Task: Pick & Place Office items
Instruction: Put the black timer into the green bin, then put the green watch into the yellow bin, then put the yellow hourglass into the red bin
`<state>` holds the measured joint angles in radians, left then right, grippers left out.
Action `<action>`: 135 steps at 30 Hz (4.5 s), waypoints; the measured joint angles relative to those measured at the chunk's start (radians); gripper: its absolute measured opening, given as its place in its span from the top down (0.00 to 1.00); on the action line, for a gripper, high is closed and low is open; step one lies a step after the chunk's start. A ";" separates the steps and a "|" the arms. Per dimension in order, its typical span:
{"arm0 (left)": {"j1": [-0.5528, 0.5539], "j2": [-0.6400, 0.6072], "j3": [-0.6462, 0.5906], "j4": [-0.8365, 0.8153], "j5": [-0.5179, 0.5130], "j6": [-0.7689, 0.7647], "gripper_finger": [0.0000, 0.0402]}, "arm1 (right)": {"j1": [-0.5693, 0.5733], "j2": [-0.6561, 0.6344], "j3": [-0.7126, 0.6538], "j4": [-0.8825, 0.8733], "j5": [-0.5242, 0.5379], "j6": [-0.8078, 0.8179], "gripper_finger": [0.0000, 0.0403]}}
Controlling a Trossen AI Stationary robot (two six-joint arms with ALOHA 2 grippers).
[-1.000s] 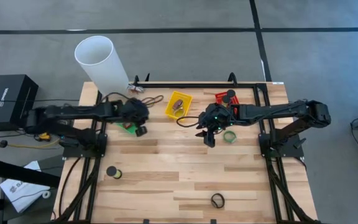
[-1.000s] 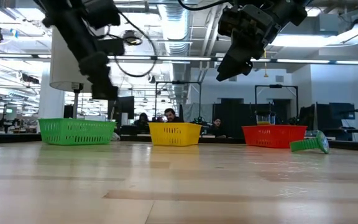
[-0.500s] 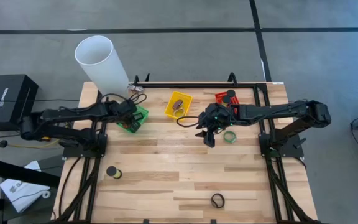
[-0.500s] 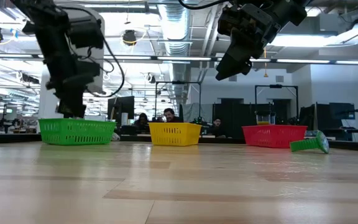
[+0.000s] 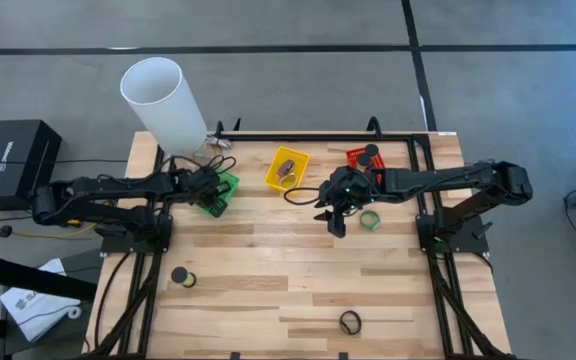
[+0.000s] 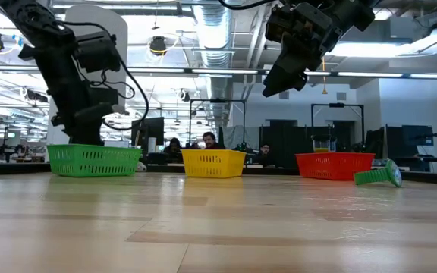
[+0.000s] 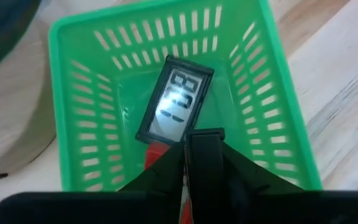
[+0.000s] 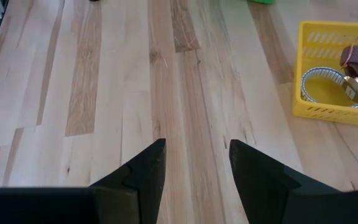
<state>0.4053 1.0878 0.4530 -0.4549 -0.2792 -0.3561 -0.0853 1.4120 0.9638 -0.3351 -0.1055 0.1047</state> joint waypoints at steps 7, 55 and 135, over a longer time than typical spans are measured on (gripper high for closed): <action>0.000 0.000 -0.007 0.042 0.003 0.007 0.70 | 0.000 0.000 0.000 0.000 0.000 0.000 0.58; -0.388 -0.182 -0.007 0.605 0.002 0.063 0.66 | 0.226 0.075 -0.001 -0.468 0.159 0.192 0.42; -0.396 -0.182 -0.008 0.621 0.038 0.063 0.66 | -0.225 0.418 0.158 0.503 0.239 -0.194 0.55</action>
<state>0.0094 0.9058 0.4450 0.1665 -0.2417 -0.2932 -0.3100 1.8297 1.1217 0.1676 0.1339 -0.0890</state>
